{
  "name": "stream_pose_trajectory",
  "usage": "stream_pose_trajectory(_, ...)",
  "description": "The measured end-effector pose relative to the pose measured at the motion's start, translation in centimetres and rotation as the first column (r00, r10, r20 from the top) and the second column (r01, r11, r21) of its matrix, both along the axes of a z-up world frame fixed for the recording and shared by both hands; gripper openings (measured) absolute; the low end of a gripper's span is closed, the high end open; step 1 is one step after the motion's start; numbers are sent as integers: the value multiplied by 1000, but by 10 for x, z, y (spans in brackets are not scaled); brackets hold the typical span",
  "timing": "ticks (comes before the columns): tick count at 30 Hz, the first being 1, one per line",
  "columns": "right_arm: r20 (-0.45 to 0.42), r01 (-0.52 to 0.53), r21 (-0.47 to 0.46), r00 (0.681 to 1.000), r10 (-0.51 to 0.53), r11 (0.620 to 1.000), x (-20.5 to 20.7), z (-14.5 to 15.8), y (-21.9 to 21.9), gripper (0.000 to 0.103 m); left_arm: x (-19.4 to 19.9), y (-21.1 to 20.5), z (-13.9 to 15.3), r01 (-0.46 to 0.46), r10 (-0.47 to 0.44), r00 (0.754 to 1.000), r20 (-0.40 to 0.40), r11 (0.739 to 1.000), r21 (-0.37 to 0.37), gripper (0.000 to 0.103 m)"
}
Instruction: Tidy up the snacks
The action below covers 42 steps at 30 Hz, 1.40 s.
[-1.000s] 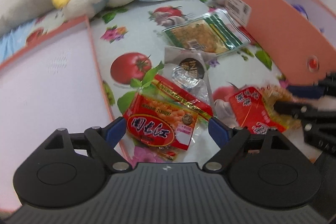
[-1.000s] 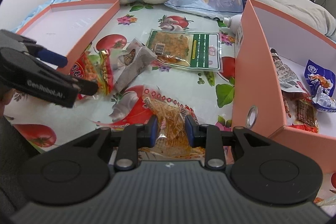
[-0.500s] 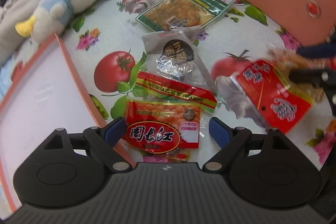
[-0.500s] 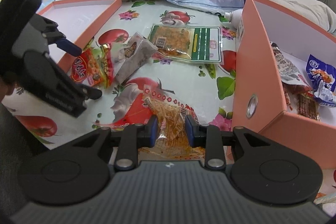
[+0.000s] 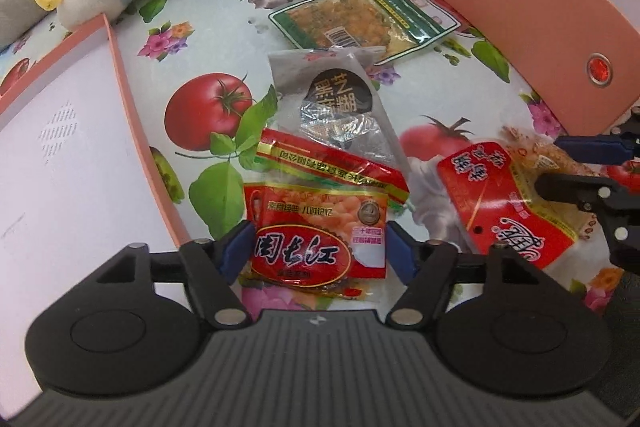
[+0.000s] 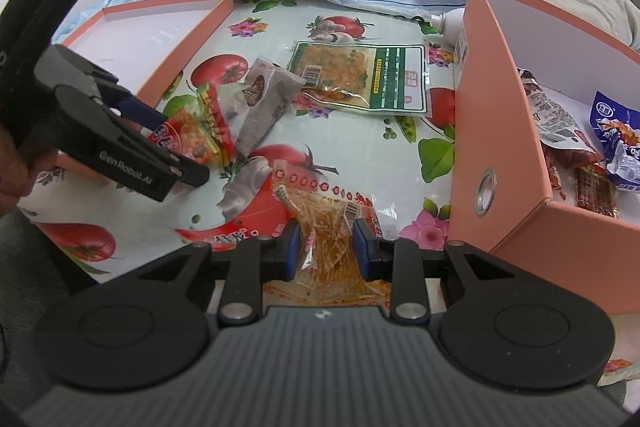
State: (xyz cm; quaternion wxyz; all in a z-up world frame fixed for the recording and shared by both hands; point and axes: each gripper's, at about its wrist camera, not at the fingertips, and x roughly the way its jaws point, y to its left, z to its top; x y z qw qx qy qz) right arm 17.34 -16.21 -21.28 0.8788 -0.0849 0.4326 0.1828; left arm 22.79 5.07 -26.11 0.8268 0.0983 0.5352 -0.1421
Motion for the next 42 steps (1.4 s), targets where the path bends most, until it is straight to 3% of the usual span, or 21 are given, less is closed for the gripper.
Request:
stream_pose_trajectory(4, 0, -3, 7, 1000, 3, 1000, 0, 1, 0, 31, -9, -2, 2, -29, 29, 999, 15, 1000, -7, 61)
stream_pose_trajectory(11, 3, -8, 14, 1000, 8, 1000, -3, 2, 0, 31, -24, 2, 7, -110, 112, 993, 35, 992, -54, 59)
stream_pose_trajectory(22, 12, 2, 37, 1000, -2, 999, -4, 11, 0, 31, -46, 22, 30, -307, 319, 947, 28, 929, -204, 59)
stream_pose_trajectory(34, 72, 2, 84, 997, -8, 996, 1, 50, 2, 31, -54, 23, 84, -421, 463, 883, 84, 858, -295, 59)
stream_pose_trajectory(42, 131, 26, 113, 991, -41, 993, 9, 83, -4, 31, -47, 19, 111, -418, 470, 875, 112, 852, -315, 60)
